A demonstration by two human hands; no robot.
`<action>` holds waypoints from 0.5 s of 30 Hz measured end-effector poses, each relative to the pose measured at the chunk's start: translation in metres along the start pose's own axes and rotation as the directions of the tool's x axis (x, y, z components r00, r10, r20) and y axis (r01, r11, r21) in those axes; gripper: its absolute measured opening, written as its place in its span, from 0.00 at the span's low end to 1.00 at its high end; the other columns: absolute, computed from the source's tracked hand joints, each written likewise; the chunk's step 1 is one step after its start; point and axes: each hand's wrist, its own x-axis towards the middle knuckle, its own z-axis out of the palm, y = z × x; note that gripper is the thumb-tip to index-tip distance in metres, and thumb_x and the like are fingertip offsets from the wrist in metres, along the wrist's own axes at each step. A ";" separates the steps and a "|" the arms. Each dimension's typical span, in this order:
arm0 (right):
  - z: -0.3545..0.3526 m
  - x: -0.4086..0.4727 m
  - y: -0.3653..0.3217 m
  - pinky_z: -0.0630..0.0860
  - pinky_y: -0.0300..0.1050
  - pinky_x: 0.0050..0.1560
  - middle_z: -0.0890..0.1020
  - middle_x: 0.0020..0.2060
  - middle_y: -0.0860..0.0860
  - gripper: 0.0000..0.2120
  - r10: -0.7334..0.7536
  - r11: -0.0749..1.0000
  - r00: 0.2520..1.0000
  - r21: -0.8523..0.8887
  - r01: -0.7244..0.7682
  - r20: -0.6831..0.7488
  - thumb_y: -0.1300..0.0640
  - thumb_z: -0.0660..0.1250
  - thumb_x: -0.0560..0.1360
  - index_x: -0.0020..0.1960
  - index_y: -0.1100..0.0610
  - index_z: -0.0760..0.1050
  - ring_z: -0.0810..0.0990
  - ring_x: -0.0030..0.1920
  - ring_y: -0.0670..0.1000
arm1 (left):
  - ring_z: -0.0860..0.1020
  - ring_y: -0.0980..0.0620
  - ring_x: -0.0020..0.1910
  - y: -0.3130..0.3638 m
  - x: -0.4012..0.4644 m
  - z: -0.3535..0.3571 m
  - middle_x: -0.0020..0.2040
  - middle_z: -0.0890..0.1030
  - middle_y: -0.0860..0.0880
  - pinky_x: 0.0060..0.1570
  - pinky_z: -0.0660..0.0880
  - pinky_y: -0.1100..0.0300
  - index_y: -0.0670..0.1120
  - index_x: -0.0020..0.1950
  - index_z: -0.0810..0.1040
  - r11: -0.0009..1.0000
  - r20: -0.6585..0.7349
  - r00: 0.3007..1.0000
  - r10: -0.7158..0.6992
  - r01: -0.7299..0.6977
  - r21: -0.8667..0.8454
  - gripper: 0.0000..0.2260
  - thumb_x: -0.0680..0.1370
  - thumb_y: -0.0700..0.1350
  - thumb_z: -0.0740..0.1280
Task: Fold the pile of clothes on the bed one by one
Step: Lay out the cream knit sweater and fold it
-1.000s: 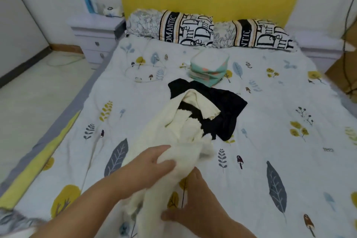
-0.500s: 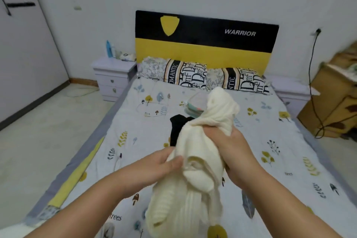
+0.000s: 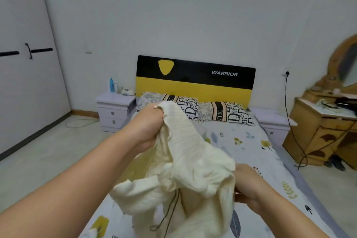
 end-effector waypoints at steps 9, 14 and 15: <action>0.038 -0.075 -0.045 0.71 0.38 0.37 0.79 0.40 0.42 0.18 -0.486 0.857 0.873 -0.220 0.467 -0.042 0.35 0.68 0.62 0.45 0.44 0.70 0.78 0.39 0.40 | 0.70 0.47 0.36 0.024 -0.018 0.056 0.35 0.71 0.41 0.37 0.65 0.54 0.41 0.37 0.72 0.933 0.087 0.992 0.092 -0.117 0.340 0.09 0.73 0.32 0.58; 0.013 -0.063 -0.053 0.63 0.44 0.34 0.73 0.28 0.53 0.10 -0.450 0.893 0.851 -0.142 0.427 -0.270 0.66 0.57 0.72 0.34 0.58 0.70 0.69 0.32 0.51 | 0.74 0.53 0.37 0.020 -0.027 0.030 0.38 0.79 0.48 0.35 0.67 0.60 0.47 0.37 0.74 0.806 0.113 0.965 0.236 -0.259 0.531 0.08 0.70 0.42 0.73; 0.004 -0.064 -0.058 0.63 0.42 0.33 0.74 0.27 0.53 0.11 -0.427 0.901 0.849 -0.069 0.428 -0.312 0.66 0.56 0.72 0.34 0.60 0.73 0.70 0.31 0.51 | 0.74 0.54 0.36 0.014 -0.031 0.019 0.37 0.79 0.50 0.34 0.67 0.63 0.48 0.37 0.74 0.753 0.137 0.961 0.239 -0.272 0.599 0.10 0.67 0.43 0.76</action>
